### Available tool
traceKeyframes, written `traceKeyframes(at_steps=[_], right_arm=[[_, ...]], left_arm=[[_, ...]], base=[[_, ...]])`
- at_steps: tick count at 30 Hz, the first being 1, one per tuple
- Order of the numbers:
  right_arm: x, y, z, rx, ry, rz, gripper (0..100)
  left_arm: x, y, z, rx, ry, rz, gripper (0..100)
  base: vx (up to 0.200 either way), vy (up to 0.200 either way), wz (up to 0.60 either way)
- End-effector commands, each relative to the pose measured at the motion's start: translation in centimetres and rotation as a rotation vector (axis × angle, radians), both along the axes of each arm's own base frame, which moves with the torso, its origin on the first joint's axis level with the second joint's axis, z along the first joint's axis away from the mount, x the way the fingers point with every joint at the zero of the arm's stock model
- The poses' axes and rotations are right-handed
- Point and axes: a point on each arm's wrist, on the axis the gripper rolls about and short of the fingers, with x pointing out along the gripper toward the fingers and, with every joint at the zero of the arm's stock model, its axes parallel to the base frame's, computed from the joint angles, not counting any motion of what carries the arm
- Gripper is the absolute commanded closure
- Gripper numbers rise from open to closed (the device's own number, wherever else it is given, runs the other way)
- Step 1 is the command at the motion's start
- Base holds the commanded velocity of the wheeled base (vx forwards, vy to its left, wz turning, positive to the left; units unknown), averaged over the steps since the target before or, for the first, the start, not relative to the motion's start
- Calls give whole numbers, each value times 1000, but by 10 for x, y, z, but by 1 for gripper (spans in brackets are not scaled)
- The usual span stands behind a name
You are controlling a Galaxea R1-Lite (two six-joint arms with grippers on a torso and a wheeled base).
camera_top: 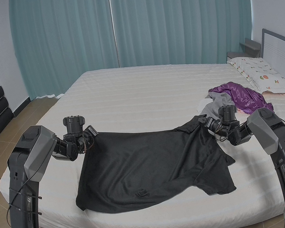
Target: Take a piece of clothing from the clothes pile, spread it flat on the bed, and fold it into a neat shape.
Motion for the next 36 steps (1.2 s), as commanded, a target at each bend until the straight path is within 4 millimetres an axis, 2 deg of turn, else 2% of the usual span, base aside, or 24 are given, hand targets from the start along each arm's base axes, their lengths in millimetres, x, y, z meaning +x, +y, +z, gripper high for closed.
traceKeyframes(at_steps=[1,4,5,11,21,26,31,36], right_arm=[[-3,3,6,5,-2,16,0],[-3,5,0,11,11,37,0],[-3,5,-1,11,8,41,100],[0,2,4,16,-21,32,100],[10,-15,35,51,-161,-70,100],[13,-21,51,37,-258,-143,100],[13,-26,48,29,-251,-165,100],[13,-26,35,23,-216,-166,100]], left_arm=[[0,0,-2,0,6,1,100],[0,0,-3,1,9,1,100],[0,0,-3,1,9,1,100],[0,0,-4,2,6,0,100],[7,3,1,1,-31,15,100],[15,6,18,1,-92,40,100],[17,8,21,-1,-105,45,100],[22,6,12,0,-108,41,100]], base=[[0,0,0],[0,0,0],[0,0,0],[0,0,0],[0,0,0],[0,0,0],[0,0,0],[0,0,0]])
